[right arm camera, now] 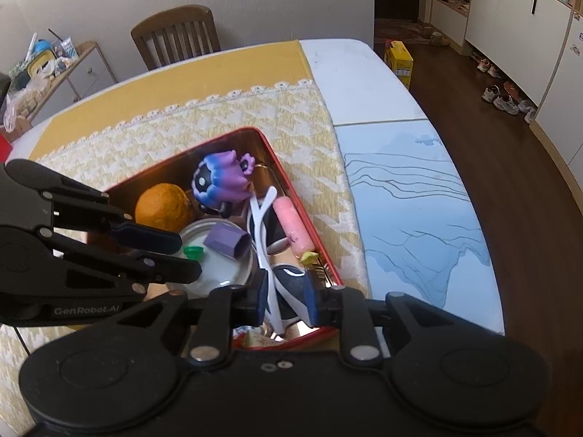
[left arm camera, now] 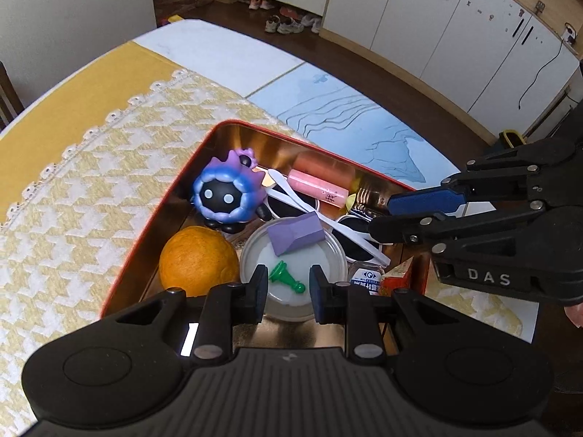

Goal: Organize rigid objects

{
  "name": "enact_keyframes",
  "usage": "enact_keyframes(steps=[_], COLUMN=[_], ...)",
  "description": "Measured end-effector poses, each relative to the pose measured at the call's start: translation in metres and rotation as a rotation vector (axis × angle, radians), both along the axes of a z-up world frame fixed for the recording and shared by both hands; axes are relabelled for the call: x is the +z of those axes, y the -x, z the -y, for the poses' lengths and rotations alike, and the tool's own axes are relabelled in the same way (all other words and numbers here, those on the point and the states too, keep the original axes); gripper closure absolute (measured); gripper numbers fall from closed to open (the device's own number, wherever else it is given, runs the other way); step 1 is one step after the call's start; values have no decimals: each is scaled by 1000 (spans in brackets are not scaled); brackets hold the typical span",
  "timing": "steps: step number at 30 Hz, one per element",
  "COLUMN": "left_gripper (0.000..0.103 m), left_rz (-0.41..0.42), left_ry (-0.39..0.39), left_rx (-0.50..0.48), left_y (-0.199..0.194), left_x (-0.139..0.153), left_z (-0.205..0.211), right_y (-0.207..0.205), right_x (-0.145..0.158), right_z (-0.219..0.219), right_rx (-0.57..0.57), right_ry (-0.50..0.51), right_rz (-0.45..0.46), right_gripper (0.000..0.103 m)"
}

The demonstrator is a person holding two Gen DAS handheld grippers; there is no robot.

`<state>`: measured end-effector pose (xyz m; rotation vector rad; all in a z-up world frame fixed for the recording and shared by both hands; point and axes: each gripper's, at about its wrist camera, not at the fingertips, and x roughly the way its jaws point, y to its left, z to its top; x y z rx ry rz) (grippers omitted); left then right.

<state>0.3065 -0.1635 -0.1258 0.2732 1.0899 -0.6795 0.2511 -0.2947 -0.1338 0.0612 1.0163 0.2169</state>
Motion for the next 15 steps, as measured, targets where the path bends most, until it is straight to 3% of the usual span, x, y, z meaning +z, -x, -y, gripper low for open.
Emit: enact_keyframes(steps=[4,15], left_gripper=[80,80], left_rz=[29,127], left_ry=[20,79], left_rx=[23,66], left_y=[7,38], left_x=[11,41], left_z=[-8,-33], right_y=[8,42], right_x=[8,33], right_z=[-1,-8], right_rx=[-6,-12], right_ry=[-25,-85], right_rz=[24,113], right_gripper=[80,54])
